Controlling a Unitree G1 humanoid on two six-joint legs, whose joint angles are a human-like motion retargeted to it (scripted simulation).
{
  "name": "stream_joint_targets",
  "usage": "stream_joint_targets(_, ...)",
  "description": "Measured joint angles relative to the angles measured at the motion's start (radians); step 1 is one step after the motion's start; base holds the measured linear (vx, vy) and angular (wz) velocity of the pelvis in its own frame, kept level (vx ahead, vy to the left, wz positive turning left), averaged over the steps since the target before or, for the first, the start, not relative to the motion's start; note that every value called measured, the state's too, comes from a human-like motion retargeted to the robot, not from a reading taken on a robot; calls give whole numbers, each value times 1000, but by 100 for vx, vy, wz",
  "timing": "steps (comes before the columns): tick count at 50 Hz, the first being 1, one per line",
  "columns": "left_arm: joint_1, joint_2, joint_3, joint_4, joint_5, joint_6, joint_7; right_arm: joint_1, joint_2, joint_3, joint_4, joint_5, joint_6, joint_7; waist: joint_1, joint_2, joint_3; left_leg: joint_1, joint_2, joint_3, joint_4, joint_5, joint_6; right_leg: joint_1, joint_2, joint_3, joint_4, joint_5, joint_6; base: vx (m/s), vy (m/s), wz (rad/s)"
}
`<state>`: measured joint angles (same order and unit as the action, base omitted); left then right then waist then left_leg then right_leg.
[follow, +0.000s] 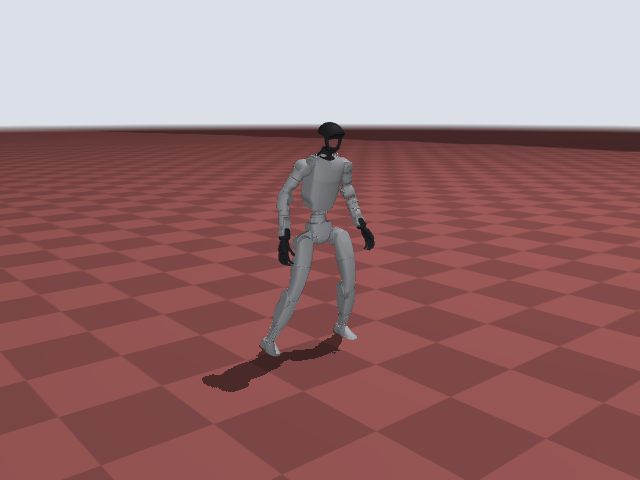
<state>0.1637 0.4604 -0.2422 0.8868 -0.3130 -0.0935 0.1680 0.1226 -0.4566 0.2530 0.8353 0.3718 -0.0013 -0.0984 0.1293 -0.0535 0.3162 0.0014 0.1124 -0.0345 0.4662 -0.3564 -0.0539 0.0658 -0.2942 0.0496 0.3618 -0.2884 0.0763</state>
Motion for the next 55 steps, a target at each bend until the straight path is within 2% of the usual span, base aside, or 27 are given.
stream_joint_targets(2, -58, -10, 15, 74, -48, 4, 86, -37, 9, 17, 20, 39, -27, -94, -2, -11, -2, -113, 2, -12, 208, -120, 127, -106, 4, 16, 208, -181, -122, -10, -6, 8)
stream_joint_targets(4, -71, -36, 28, 103, -80, -3, 142, -13, 24, 18, -24, 40, -43, -143, 7, -27, -51, -149, 4, 11, 172, -34, 127, -174, 6, 20, 221, -111, -138, 0, -6, -23)
stream_joint_targets(5, -71, -51, 31, 105, -86, -12, 157, 12, 32, 13, -67, 30, -47, -154, 15, -37, -88, -142, 2, 29, 81, 56, 100, -193, 5, 18, 163, -13, -109, 6, -5, -36)
stream_joint_targets(8, 3, -88, 42, 37, 6, -24, 74, 126, 40, -12, -181, -44, -43, -57, 21, -36, -180, -27, 7, 60, -320, 521, 0, -110, 31, 14, -202, 513, 60, 7, -6, -18)
stream_joint_targets(9, 25, -100, 53, 18, 35, -23, 37, 155, 46, -21, -191, -74, -35, -22, 19, -29, -196, -2, 15, 78, -397, 626, -53, -88, 38, -3, -272, 636, 111, 5, -7, 8)
stream_joint_targets(10, 44, -111, 65, 0, 59, -21, 3, 180, 53, -31, -193, -106, -26, 10, 16, -20, -206, 18, 24, 99, -451, 703, -110, -71, 45, -26, -320, 728, 158, 1, -7, 15)
stream_joint_targets(11, 51, -120, 75, -13, 64, -13, -10, 198, 60, -38, -184, -126, -15, 19, 16, -12, -208, 24, 29, 122, -457, 706, -138, -63, 47, -63, -324, 733, 167, -3, -7, 19)
stream_joint_targets(12, 53, -127, 84, -24, 65, -5, -18, 210, 67, -45, -174, -141, -5, 24, 16, -6, -205, 29, 32, 143, -456, 705, -155, -56, 48, -94, -323, 732, 170, -8, -6, 21)
stream_joint_targets(15, 17, -128, 89, -38, 51, 21, 1, 202, 76, -52, -128, -147, 17, 4, 18, 6, -159, 30, 29, 173, -390, 678, -119, -34, 57, -110, -282, 689, 126, -14, -4, 19)
stream_joint_targets(18, -15, -106, 77, -57, 26, 31, 14, 169, 68, -44, -85, -148, 32, -1, 18, 17, -83, 56, 20, 123, -298, 593, -79, 7, 77, -61, -204, 614, 67, -14, -3, 8)
stream_joint_targets(22, -46, -64, 42, -94, 28, 43, 13, 146, 58, -29, -81, -153, 38, 6, 28, 21, -21, 89, 3, 39, -199, 546, -66, 56, 86, -11, -143, 596, 38, -8, -4, -2)
stream_joint_targets(23, -61, -58, 37, -99, 26, 50, 17, 140, 54, -26, -91, -150, 40, 6, 32, 24, -4, 99, 6, 32, -169, 508, -56, 69, 85, -2, -124, 545, 21, -8, -3, -12)
stream_joint_targets(25, -100, -52, 35, -98, -2, 60, 39, 116, 41, -17, -103, -137, 43, -7, 39, 32, 38, 116, 21, 40, -62, 259, -13, 91, 78, 3, -27, 254, -18, -14, -2, -10)
stream_joint_targets(27, -171, -51, 33, -51, -47, 61, 77, 36, 26, 4, -53, -113, 42, -51, 34, 35, 101, 68, 35, 43, 162, -79, 44, 54, 63, -6, 185, -121, -58, -24, -1, 0)
stream_joint_targets(28, -192, -50, 26, -18, -57, 60, 93, -2, 20, 20, -13, -104, 38, -76, 28, 33, 120, 20, 39, 36, 283, -186, 92, 21, 58, -6, 285, -256, -108, -27, 0, 6)
stream_joint_targets(30, -231, -49, 0, 59, -65, 63, 114, -88, 14, 57, 70, -102, 30, -108, 12, 26, 130, -105, 48, 28, 481, -256, 179, -96, 59, 6, 483, -382, -229, -25, -1, 0)
stream_joint_targets(32, -239, -41, -32, 101, -55, 54, 123, -118, 11, 75, 45, -113, 11, -137, 11, -3, 73, -169, 42, 53, 415, -172, 165, -203, 49, 8, 476, -283, -192, -12, -2, -22)
stream_joint_targets(33, -220, -34, -41, 91, -42, 45, 126, -92, 2, 72, -27, -118, -3, -152, 13, -17, 40, -153, 34, 69, 300, -95, 139, -204, 45, 2, 379, -189, -140, -4, -4, -23)
stream_joint_targets(35, -152, -22, -30, 42, 13, 34, 100, 5, -21, 40, -210, -127, -27, -121, 12, -30, -29, -88, 22, 78, 8, 164, 72, -142, 57, -12, 82, 100, -47, 0, -3, -2)
stream_joint_targets(38, 26, -32, 14, -31, 143, 13, 9, 223, -14, -5, -381, -177, -50, -15, -6, -35, -119, 6, 18, 59, -370, 606, -74, -46, 72, -21, -295, 617, 101, -6, -6, 23)
stream_joint_targets(40, 2, -34, 46, 2, 183, 33, -49, 214, 3, -21, -357, -189, -26, 39, -27, -27, -115, -1, 42, 100, -429, 638, -162, -55, 86, -35, -349, 703, 185, -19, -8, 47)
stream_joint_targets(42, -11, -31, 60, 17, 179, 45, -49, 206, 21, -20, -326, -192, -14, 35, -43, -24, -84, -2, 53, 170, -419, 606, -170, -61, 92, -44, -336, 681, 183, -27, -5, 39)
stream_joint_targets(45, -60, -19, 50, 25, 142, 53, -11, 175, 33, -10, -282, -191, -1, 4, -48, -25, 3, 11, 34, 203, -380, 572, -125, -59, 85, -45, -297, 653, 157, -32, 1, 21)
stream_joint_targets(48, -117, -10, 15, 29, 121, 58, 23, 165, 26, -3, -257, -186, 5, -3, -30, -9, 70, 12, -5, 109, -322, 513, -98, -66, 85, -52, -255, 589, 128, -28, 2, 5)
stream_joint_targets(52, -162, -9, -20, -8, 132, 76, 29, 177, -1, 1, -258, -186, 18, 14, -25, 23, 110, 9, -39, 46, -226, 477, -65, -59, 101, 12, -225, 543, 105, -20, 4, 22)
stream_joint_targets(53, -172, -4, -19, -30, 129, 77, 28, 174, -9, 0, -260, -184, 21, 20, -26, 30, 120, 15, -35, 63, -197, 405, -45, -54, 106, 29, -203, 475, 100, -20, 4, 21)
stream_joint_targets(55, -199, 5, -9, -70, 97, 72, 40, 156, -18, -1, -248, -169, 23, 13, -20, 39, 142, 26, -28, 93, -127, 103, 14, -54, 100, 19, -124, 171, 68, -23, 4, 8)
